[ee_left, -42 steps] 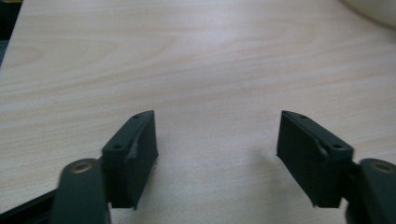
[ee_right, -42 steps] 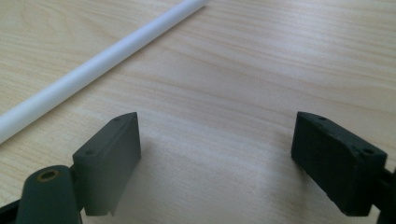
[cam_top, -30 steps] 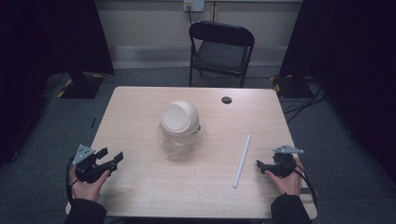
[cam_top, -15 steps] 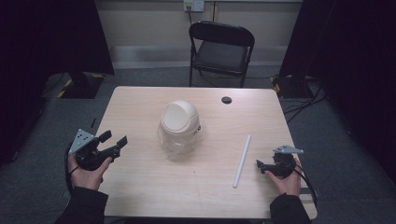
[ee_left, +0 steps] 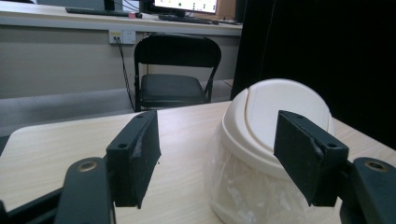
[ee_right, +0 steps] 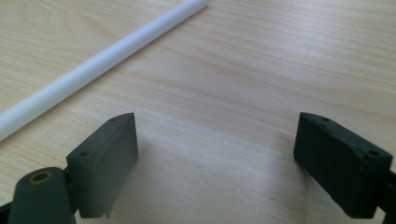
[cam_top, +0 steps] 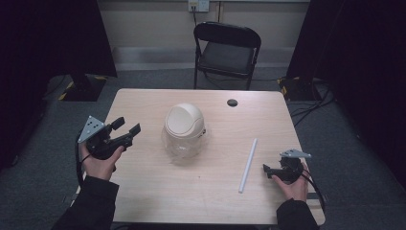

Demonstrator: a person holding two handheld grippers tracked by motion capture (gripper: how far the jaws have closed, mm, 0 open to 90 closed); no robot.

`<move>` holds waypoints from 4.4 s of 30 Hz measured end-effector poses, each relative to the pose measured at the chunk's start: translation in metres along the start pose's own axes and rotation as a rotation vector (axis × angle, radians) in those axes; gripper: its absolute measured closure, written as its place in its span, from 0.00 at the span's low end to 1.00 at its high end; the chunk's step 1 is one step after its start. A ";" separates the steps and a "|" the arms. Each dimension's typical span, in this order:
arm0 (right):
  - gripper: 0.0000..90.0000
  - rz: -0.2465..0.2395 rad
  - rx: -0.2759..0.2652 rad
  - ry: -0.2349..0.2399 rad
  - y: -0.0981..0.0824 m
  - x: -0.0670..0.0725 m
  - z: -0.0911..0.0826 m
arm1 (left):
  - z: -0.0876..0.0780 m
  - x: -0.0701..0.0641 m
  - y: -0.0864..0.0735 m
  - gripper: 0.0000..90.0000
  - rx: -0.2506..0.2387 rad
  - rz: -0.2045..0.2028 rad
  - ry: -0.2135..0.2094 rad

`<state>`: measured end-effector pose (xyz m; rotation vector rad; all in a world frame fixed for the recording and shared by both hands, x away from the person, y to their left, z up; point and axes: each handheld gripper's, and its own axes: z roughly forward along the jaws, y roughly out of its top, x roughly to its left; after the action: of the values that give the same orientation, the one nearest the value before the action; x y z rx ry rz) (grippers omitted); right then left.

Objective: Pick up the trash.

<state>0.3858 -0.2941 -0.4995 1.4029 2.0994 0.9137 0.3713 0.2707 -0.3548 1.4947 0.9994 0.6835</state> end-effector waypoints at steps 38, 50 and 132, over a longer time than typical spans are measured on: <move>0.14 0.000 0.000 0.000 0.000 0.000 0.000 | 0.109 -0.033 -0.025 0.33 0.190 0.072 -0.058; 0.14 0.000 0.000 0.000 0.000 0.000 0.000 | 0.123 -0.033 -0.032 0.32 0.227 0.077 -0.036; 0.89 -0.003 0.000 0.049 0.038 0.049 0.015 | -0.007 -0.009 -0.143 0.37 0.408 0.098 0.033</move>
<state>0.4013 -0.2344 -0.4817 1.3902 2.1366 0.9554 0.3313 0.2631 -0.4920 1.9023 1.1435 0.5968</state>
